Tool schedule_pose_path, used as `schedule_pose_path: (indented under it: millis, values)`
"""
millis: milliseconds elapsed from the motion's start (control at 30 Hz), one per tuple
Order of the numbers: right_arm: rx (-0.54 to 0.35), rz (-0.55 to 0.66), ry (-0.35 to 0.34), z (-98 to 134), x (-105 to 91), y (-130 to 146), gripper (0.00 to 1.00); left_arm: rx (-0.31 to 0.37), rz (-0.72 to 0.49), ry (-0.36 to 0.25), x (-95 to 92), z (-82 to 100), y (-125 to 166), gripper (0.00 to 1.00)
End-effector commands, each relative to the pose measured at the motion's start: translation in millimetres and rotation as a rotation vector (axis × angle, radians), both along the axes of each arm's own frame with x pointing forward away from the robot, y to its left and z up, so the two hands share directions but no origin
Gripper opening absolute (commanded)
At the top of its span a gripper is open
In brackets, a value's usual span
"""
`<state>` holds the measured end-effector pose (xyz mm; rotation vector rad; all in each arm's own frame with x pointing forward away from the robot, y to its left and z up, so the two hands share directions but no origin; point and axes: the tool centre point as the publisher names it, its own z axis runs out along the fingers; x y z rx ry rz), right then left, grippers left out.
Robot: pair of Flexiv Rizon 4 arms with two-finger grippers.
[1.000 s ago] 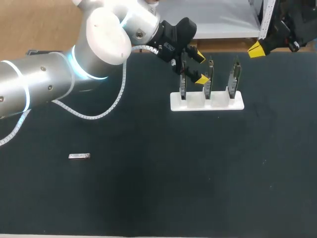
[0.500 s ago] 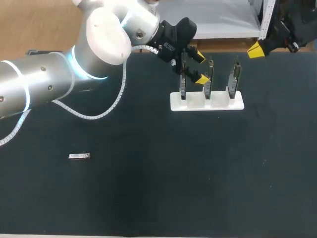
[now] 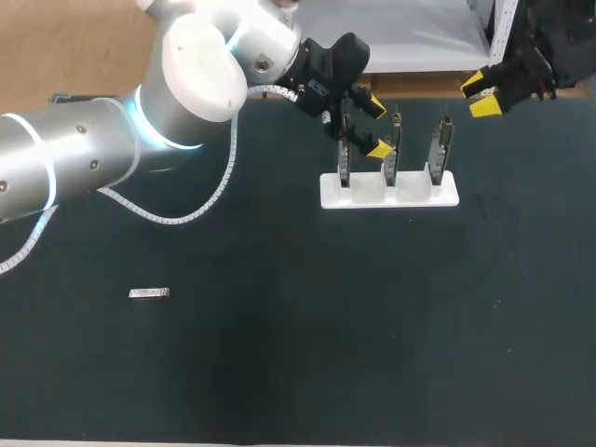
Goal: Pick up the optical module with the left hand, and insert it into the network port with the right hand.
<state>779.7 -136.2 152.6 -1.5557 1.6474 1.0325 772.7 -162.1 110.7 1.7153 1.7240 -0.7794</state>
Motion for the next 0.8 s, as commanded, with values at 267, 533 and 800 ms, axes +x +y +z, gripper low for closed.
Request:
schedule_pose_path:
  millis: [267,533,800]
  values:
    - [-0.002,-0.006,-0.005,0.3,-2.9,0.6,1.0,-0.011,0.008,-0.006,1.7,5.0,3.9,1.0]
    - [-0.002,-0.006,-0.005,0.3,-2.9,0.6,1.0,-0.02,0.007,-0.037,2.2,22.0,11.6,1.0]
    - [-0.002,-0.006,-0.005,0.3,-2.9,0.6,1.0,-0.022,0.004,-0.12,-0.8,52.0,30.0,1.0]
